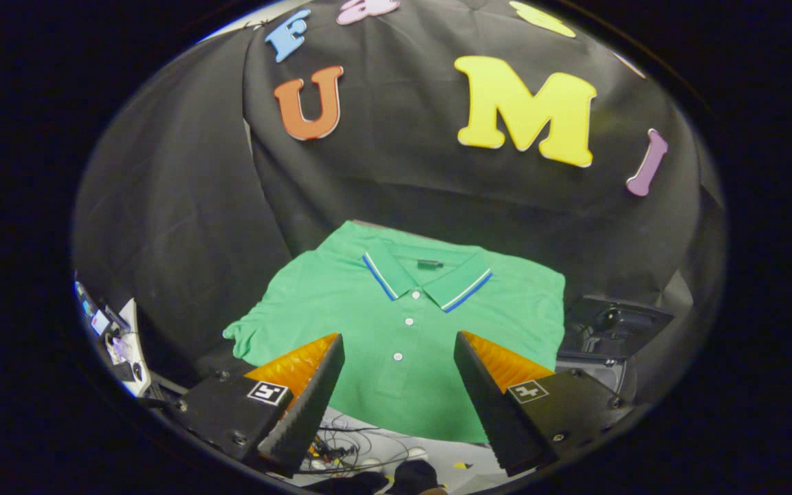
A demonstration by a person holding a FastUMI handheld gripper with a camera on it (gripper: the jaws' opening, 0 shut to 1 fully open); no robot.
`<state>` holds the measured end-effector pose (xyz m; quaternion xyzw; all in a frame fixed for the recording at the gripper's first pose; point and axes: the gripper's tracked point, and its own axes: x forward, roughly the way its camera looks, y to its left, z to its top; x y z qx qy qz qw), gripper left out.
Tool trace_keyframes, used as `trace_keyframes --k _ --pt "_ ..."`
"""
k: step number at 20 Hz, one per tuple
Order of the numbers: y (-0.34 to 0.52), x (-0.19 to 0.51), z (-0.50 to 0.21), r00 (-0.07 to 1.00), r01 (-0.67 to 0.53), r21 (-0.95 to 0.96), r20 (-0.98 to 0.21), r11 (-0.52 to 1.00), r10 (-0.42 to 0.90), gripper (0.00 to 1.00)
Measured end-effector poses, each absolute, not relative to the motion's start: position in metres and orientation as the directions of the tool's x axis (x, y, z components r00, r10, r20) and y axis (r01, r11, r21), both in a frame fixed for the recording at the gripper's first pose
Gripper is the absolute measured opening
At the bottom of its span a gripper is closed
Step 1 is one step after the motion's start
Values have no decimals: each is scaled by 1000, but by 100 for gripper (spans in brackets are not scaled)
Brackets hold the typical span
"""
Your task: Put the clothes into the washing machine and then close the washing machine lid.
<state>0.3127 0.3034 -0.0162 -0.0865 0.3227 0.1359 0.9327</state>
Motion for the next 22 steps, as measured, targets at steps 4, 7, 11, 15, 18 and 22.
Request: trace_keyframes --k 4,7,11,15,18,22 --pt "299 338 -38 644 -289 -77 -753 954 134 100" --pt "306 353 -46 587 -277 -63 -801 959 117 99" --pt "308 361 -57 477 -263 -42 -874 964 92 98" --pt "303 358 -67 414 -275 -124 -910 953 1 98" --pt "303 362 -67 381 -231 -136 -924 963 -40 96" --pt "303 362 -68 289 -225 -142 -955 964 -73 94"
